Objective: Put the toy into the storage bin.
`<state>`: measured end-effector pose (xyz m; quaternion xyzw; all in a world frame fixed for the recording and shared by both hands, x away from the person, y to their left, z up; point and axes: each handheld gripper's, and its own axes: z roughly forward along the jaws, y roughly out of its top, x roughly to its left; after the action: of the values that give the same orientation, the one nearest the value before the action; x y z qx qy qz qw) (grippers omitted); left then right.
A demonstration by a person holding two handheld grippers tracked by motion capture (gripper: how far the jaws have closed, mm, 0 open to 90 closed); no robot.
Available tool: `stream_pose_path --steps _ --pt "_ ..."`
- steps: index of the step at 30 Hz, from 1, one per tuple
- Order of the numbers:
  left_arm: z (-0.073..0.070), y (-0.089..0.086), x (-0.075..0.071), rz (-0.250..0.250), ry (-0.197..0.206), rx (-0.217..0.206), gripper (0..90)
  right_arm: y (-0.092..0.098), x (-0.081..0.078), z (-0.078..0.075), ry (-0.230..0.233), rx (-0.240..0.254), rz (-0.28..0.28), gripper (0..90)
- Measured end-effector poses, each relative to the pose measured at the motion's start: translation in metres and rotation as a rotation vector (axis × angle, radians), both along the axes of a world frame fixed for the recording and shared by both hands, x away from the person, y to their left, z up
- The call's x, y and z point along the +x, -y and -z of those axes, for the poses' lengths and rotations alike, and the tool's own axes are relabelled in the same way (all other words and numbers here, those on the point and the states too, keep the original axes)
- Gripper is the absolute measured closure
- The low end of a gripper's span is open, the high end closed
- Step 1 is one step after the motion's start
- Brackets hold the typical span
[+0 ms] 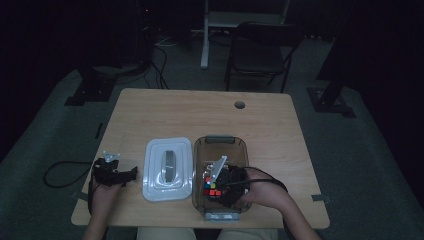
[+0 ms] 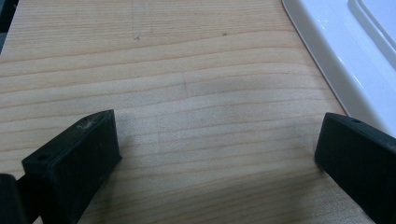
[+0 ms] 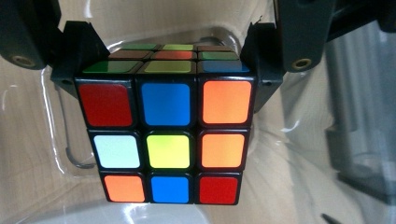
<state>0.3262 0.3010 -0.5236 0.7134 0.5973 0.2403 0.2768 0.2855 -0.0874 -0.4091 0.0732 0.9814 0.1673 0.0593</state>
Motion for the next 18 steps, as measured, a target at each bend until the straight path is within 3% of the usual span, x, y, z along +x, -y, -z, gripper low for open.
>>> stream_pose_path --steps 10,18 --pt "0.000 0.000 0.000 0.000 0.000 0.000 0.6 -0.011 0.009 0.009 -0.009 -0.088 0.007 34.0" --pt "0.000 0.000 0.000 0.000 0.000 0.000 0.6 -0.021 0.011 0.019 0.001 -0.209 -0.007 34.0"
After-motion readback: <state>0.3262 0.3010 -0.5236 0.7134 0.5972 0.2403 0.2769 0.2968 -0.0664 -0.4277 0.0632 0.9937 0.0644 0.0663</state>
